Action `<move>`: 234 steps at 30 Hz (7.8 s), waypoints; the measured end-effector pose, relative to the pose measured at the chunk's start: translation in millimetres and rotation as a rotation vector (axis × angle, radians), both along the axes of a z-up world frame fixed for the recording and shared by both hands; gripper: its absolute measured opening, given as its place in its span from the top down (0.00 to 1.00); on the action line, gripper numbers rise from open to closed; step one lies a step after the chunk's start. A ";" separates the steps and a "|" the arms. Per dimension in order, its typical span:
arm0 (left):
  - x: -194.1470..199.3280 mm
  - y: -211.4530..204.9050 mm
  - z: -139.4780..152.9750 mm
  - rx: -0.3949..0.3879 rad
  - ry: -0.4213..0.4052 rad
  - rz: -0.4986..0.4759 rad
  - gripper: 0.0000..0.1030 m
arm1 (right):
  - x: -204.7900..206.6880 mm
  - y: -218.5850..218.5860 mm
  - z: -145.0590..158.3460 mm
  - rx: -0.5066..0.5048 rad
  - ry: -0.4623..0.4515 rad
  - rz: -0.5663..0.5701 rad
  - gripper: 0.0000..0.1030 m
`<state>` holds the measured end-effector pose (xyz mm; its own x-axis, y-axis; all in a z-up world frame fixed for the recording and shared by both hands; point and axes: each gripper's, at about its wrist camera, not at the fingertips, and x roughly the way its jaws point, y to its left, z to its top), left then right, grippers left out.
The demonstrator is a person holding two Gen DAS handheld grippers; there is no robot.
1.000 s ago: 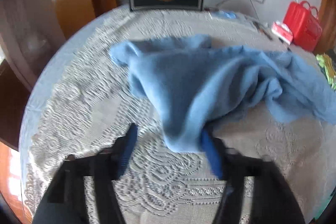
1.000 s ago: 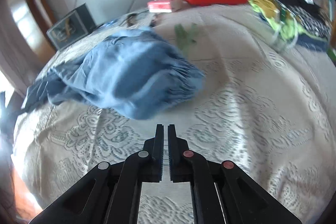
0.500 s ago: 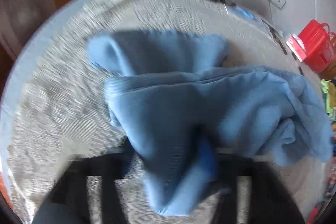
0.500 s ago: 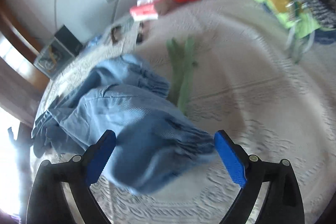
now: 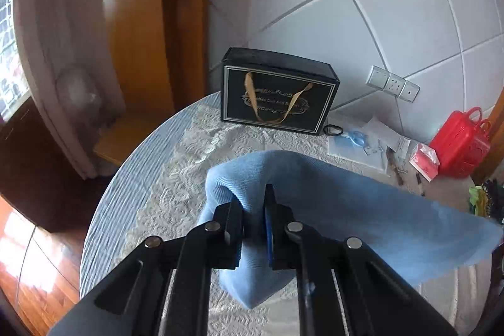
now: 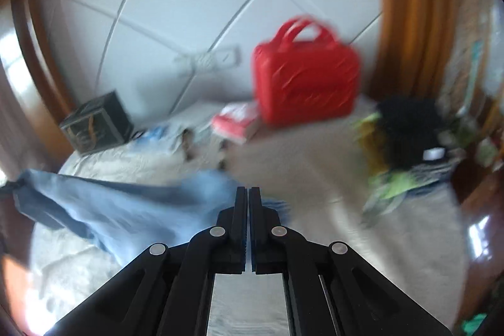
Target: Fold clothes
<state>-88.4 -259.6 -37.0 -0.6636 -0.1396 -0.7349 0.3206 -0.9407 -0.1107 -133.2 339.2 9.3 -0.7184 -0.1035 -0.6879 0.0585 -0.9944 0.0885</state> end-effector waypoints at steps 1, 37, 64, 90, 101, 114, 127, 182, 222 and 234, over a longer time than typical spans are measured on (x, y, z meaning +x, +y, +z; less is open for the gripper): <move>4.2 -3.4 -11.3 0.016 -0.041 0.006 0.80 | 11.5 12.2 -0.2 -0.021 -0.005 -0.016 0.97; -0.9 66.7 -225.5 0.072 -0.411 0.025 0.04 | -102.0 -98.9 -259.5 -0.236 -0.567 0.110 0.00; -19.7 -21.1 -201.5 0.027 -0.435 0.176 0.45 | -166.0 -45.3 -240.8 -0.119 -0.660 -0.224 0.60; 100.2 -35.0 -137.2 0.143 -0.309 0.270 0.13 | 9.3 68.3 -209.6 -0.380 -0.539 -0.216 0.68; 72.6 3.2 -210.4 0.227 -0.438 0.154 0.50 | -20.3 46.5 -256.5 -0.420 -0.641 -0.209 0.50; 102.6 37.2 -186.0 0.275 -0.470 0.087 0.80 | 39.9 79.2 -196.9 -0.147 -0.440 -0.297 0.82; 64.4 10.8 -120.8 0.087 -0.325 0.116 0.15 | 67.9 119.8 -209.4 -0.170 -0.495 -0.365 0.57; -143.7 139.1 -193.9 0.262 -0.382 -0.057 0.25 | -32.7 59.7 -239.3 -0.229 -0.473 -0.186 0.64; -87.9 93.9 -217.2 0.335 -0.308 -0.013 0.52 | -134.9 -319.3 -197.3 0.090 -0.374 0.758 0.44; -68.1 75.6 -196.9 0.277 -0.279 0.007 0.88 | -147.8 -453.7 -261.9 0.251 -0.387 1.109 0.67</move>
<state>-156.5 -184.0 -233.9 -0.4331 0.0851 -0.8973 0.3809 -0.8850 -0.2677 -281.0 -114.5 -252.6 -0.0640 -0.3674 -0.9278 0.9058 -0.4115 0.1005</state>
